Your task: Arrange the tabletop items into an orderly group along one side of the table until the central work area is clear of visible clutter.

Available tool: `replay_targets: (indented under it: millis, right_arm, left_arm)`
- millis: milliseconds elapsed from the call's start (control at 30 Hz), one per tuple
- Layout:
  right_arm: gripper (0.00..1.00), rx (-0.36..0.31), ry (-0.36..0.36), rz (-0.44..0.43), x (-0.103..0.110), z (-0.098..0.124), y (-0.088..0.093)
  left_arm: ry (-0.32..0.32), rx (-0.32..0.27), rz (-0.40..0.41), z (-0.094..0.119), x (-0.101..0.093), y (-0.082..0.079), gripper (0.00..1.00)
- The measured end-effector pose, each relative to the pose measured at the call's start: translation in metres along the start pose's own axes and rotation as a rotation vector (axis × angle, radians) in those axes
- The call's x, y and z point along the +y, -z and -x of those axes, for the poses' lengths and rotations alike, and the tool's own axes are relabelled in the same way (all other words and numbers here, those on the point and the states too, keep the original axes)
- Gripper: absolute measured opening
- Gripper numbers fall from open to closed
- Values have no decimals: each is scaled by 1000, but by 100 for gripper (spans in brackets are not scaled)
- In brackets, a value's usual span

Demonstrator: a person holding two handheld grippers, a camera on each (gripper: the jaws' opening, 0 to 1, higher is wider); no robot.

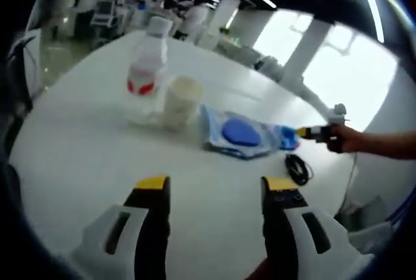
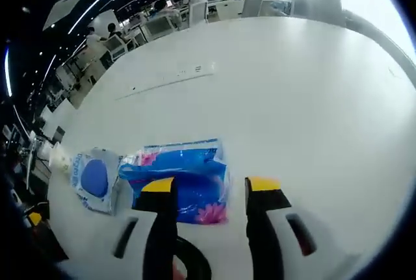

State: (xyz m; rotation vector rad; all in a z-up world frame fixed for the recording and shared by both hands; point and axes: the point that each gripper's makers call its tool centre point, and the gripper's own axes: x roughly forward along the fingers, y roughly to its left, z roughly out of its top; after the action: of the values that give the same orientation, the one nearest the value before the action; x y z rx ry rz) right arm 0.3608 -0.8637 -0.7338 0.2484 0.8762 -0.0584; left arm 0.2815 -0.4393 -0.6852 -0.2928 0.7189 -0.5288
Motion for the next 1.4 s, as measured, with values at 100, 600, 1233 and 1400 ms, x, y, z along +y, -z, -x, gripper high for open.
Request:
replay_targets:
  millis: [100,600,1233,1400]
  right_arm:
    - [38,10,4,1,-7,-11,-5]
    - [30,76,37,82,-20,-36,9]
    - [5,73,37,98,-14,-17,19]
    - [3,69,29,102,-14,-17,17]
  left_arm:
    - [-6,5,1,1,2,2,53]
    - [-15,15,6,2,3,7,52]
    - [6,40,8,0,-3,15,51]
    - [11,44,8,0,-5,16,51]
